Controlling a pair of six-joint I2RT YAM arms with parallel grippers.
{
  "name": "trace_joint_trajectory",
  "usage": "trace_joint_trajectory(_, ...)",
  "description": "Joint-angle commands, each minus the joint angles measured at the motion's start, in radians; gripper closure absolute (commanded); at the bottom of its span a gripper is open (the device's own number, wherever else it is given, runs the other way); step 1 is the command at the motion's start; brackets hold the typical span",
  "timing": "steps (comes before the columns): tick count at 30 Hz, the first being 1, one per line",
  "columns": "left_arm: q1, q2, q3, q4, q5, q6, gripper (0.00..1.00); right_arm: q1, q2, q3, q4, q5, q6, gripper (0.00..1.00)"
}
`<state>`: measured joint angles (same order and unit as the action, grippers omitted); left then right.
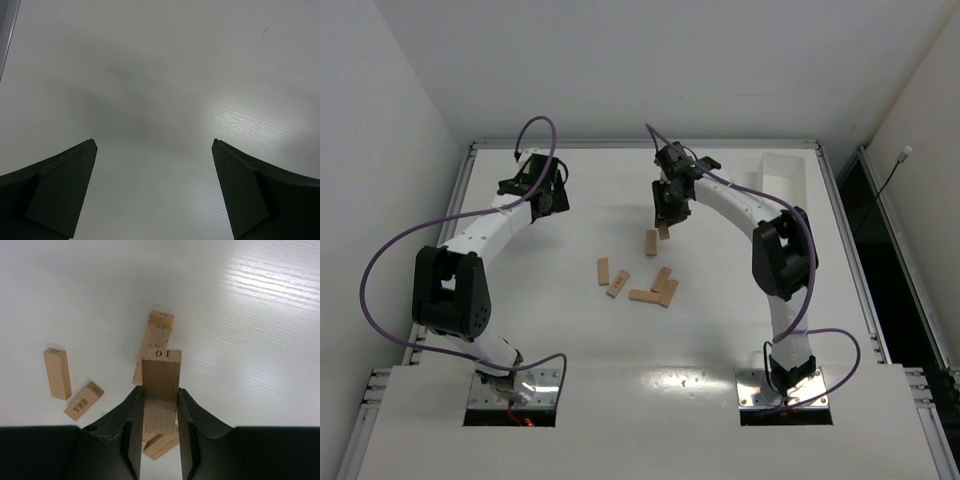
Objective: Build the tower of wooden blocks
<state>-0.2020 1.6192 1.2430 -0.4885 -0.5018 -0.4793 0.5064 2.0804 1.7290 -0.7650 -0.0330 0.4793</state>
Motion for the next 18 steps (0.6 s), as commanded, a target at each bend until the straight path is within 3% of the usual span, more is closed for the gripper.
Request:
trace_joint_trajectory(1, 0.007, -0.025, 0.022, 0.015, -0.021, -0.012, 0.00, 0.024, 0.030, 0.041, -0.039, 0.024, 0.088, 1.00)
trace_joint_trajectory(18, 0.007, 0.004, 0.041, 0.014, -0.021, -0.012, 0.00, 0.063, 0.110, 0.092, -0.039, 0.050, 0.097, 1.00)
